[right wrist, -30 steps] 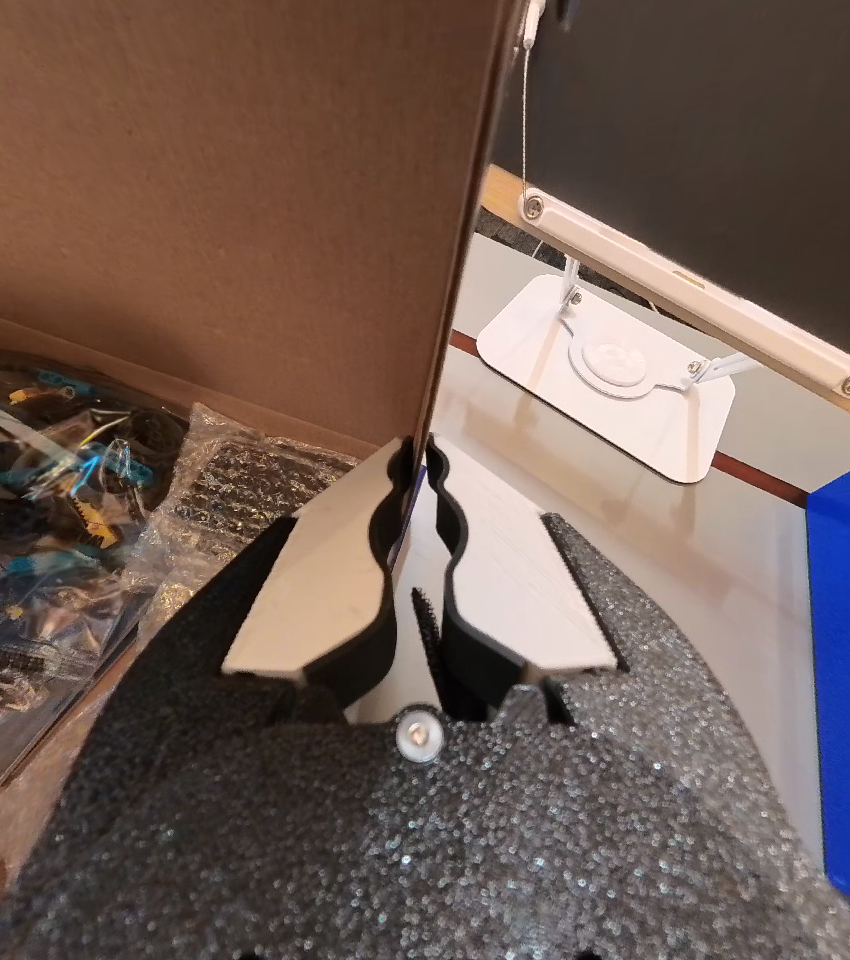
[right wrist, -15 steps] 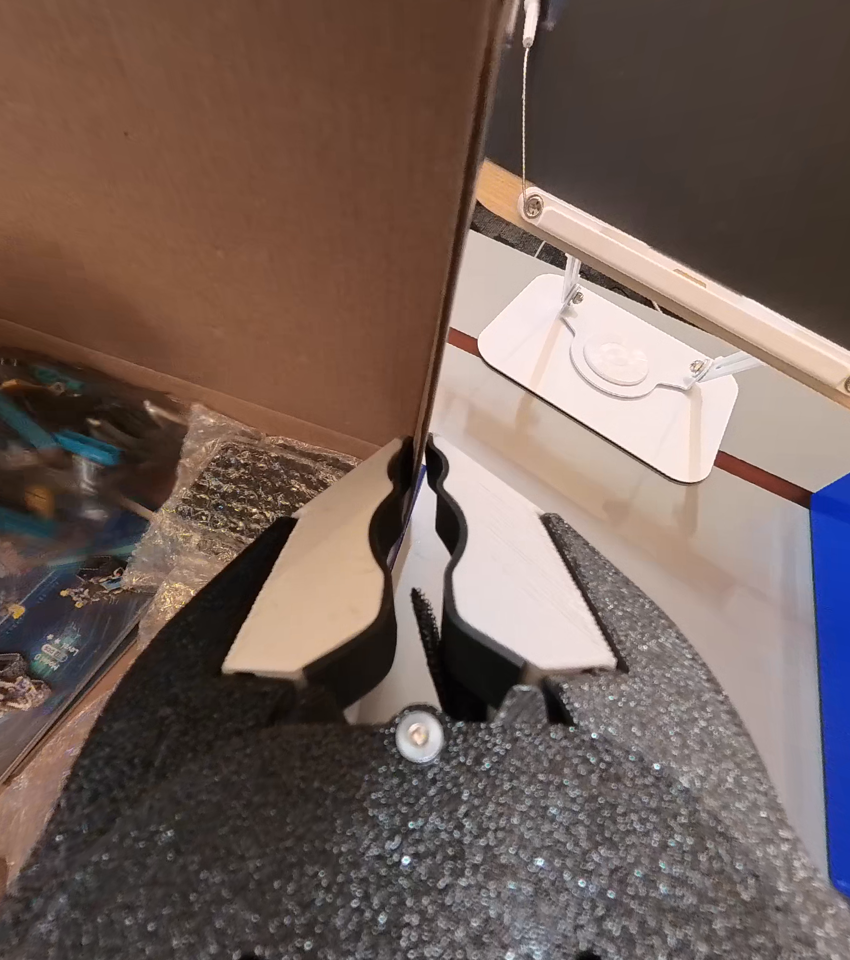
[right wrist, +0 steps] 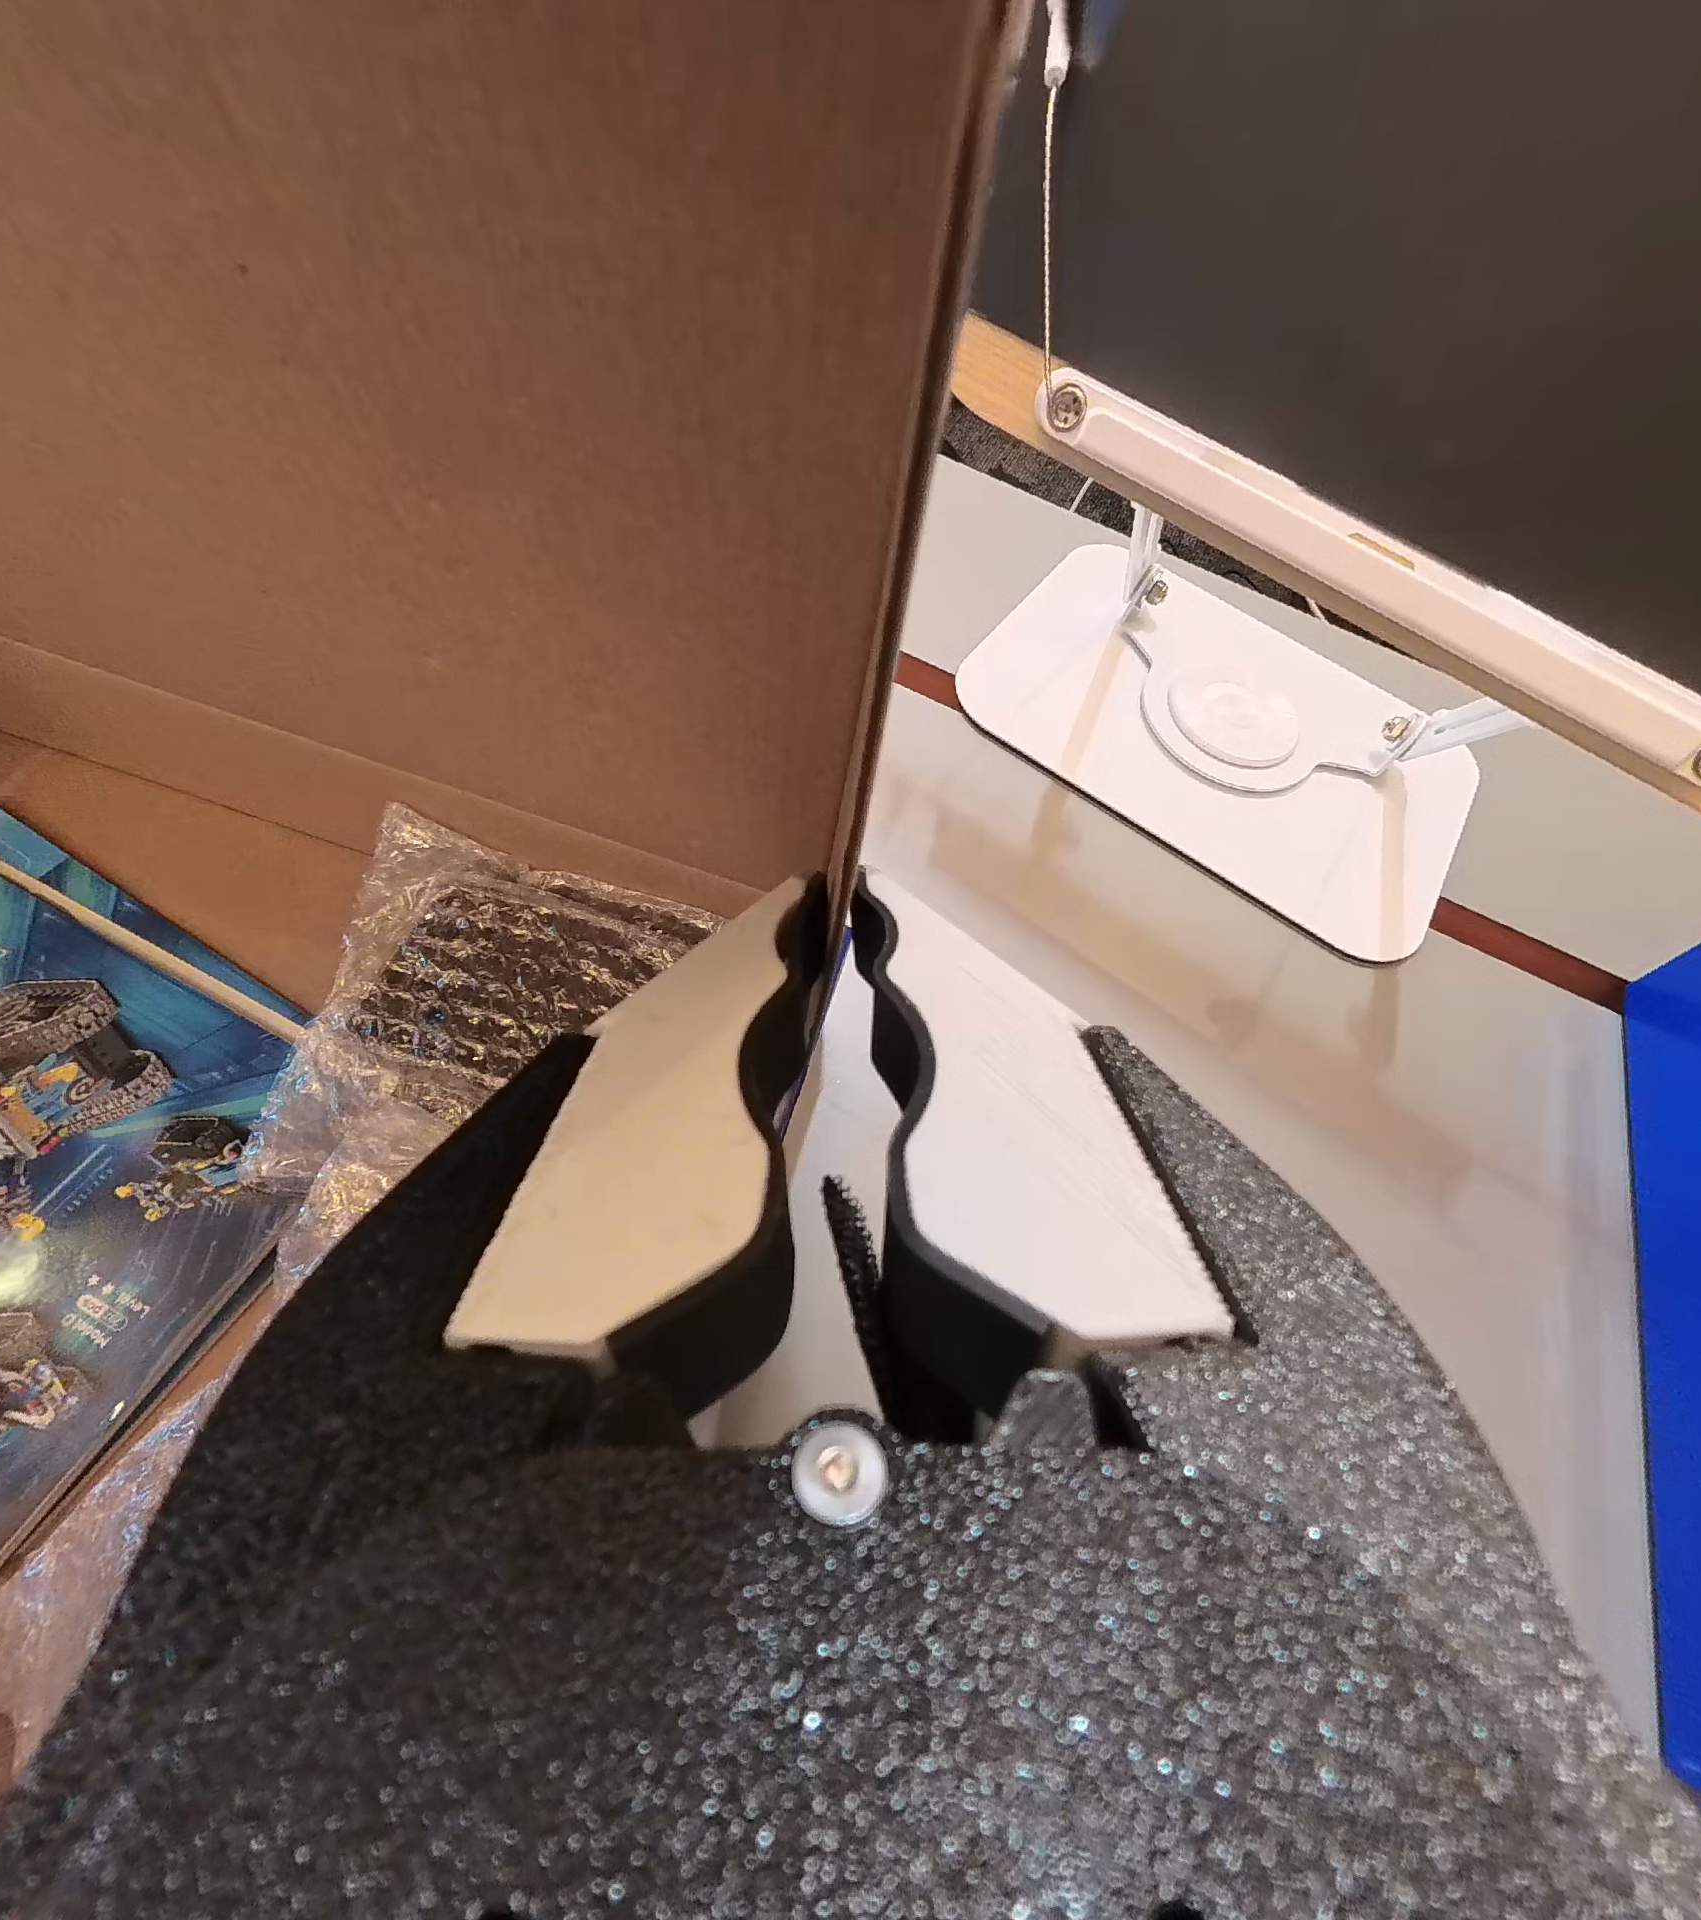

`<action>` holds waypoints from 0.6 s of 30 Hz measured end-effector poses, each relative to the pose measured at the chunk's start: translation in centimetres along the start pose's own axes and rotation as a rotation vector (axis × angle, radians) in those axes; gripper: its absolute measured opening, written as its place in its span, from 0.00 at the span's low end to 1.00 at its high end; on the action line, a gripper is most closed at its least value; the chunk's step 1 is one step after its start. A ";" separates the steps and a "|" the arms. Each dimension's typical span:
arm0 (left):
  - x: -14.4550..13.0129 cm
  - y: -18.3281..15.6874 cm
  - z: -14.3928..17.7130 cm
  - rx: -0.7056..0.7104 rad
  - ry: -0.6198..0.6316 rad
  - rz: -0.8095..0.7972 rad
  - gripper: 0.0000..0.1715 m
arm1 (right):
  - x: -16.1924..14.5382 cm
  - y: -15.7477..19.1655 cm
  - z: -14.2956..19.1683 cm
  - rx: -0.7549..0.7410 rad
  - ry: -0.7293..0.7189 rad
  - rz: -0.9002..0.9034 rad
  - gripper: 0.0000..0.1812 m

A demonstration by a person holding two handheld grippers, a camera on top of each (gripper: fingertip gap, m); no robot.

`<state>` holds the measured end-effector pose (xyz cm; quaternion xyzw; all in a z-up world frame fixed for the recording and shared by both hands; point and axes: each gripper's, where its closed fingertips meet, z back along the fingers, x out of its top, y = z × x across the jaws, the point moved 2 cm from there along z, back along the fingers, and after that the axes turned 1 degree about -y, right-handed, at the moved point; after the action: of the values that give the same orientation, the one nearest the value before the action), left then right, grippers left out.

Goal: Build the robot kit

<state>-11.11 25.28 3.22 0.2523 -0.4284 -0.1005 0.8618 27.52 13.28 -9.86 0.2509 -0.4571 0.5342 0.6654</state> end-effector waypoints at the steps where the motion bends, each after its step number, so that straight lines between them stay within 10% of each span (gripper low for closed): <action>1: -1.0 0.8 1.4 0.030 0.024 -0.006 0.00 | 0.0 0.0 0.0 -0.001 0.000 0.000 0.02; 7: -10.8 3.4 5.7 0.144 0.289 0.009 0.00 | 0.0 0.1 0.0 -0.008 0.004 0.009 0.02; 13: -19.5 -1.4 1.3 0.049 0.465 0.034 0.00 | -0.1 0.1 0.0 -0.013 0.003 0.013 0.02; 18: -16.6 -5.2 -2.6 -0.053 0.274 0.186 0.04 | -0.1 0.1 0.0 -0.010 0.004 0.010 0.02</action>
<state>-19.02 28.21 -12.26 0.2000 -0.3253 0.0037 0.9242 27.47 13.23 -9.96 0.2442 -0.4595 0.5359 0.6649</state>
